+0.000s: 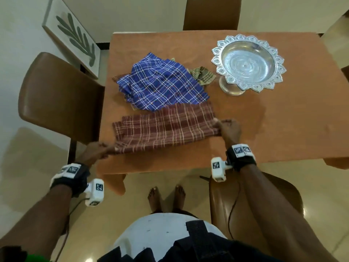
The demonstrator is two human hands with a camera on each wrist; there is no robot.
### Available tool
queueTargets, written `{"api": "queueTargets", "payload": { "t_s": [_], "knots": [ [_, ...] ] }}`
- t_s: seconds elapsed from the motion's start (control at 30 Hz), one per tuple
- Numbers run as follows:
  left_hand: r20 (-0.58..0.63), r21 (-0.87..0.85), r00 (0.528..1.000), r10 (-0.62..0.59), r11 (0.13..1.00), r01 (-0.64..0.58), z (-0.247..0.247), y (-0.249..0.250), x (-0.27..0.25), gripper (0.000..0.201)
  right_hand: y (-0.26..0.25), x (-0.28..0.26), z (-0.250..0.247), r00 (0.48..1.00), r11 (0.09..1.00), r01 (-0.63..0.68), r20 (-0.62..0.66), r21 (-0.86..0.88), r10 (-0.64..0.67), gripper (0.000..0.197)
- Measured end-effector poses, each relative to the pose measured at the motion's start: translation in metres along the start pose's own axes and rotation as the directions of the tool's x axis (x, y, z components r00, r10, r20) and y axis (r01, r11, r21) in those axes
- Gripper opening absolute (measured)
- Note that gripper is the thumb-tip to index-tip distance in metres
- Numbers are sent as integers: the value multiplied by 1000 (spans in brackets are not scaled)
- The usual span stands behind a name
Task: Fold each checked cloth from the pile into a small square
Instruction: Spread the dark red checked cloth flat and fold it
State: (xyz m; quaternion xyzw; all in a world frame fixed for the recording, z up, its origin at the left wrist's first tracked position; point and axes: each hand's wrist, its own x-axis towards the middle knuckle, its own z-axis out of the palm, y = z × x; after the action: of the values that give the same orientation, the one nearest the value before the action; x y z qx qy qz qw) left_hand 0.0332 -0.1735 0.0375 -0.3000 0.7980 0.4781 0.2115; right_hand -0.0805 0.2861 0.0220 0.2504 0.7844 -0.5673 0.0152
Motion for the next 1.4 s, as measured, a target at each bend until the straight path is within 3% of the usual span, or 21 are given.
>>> {"api": "queueTargets", "payload": {
  "t_s": [0.1,0.2,0.27,0.37,0.5,0.63,0.7,0.77,0.83,0.93,1.07,1.27,1.4],
  "knots": [
    [147,211,987,-65,977,33,18,-21,-7,22,52,-14,-10,993,974,-82,67,-212,98,43],
    [176,286,981,-79,958,26,17,-29,-3,37,65,-21,-15,992,890,-39,91,-455,90,48],
    [86,276,995,-57,961,31,15,-26,6,49,59,-16,-11,995,827,14,93,-562,46,53],
    [-126,299,991,52,954,-13,16,-7,19,39,37,-5,3,997,794,54,74,-606,-11,52],
    [-193,321,972,138,944,-71,30,26,37,34,7,15,27,999,729,54,35,-682,-41,60],
    [-237,290,962,135,955,-63,48,44,54,40,-3,36,50,996,771,-54,26,-635,91,68],
    [-258,258,961,103,966,-34,57,47,58,45,-2,38,53,992,789,-102,-9,-606,122,61],
    [-293,201,954,62,980,-2,62,50,60,48,-2,35,52,995,799,-89,-26,-594,92,37],
    [-309,185,949,68,983,-11,66,50,58,48,-1,29,46,999,823,-42,-35,-566,26,27],
    [-360,193,923,136,979,-69,67,44,54,34,1,25,40,998,883,23,-42,-468,-49,32],
    [-478,31,869,129,991,-130,57,29,38,24,1,30,43,997,943,40,-55,-331,-62,32],
    [-420,107,903,91,993,-50,42,15,39,23,-10,38,63,997,931,72,36,-359,-63,30],
    [-471,82,882,23,996,18,42,14,48,32,-13,38,69,993,895,114,83,-431,-86,30]
  ]
}}
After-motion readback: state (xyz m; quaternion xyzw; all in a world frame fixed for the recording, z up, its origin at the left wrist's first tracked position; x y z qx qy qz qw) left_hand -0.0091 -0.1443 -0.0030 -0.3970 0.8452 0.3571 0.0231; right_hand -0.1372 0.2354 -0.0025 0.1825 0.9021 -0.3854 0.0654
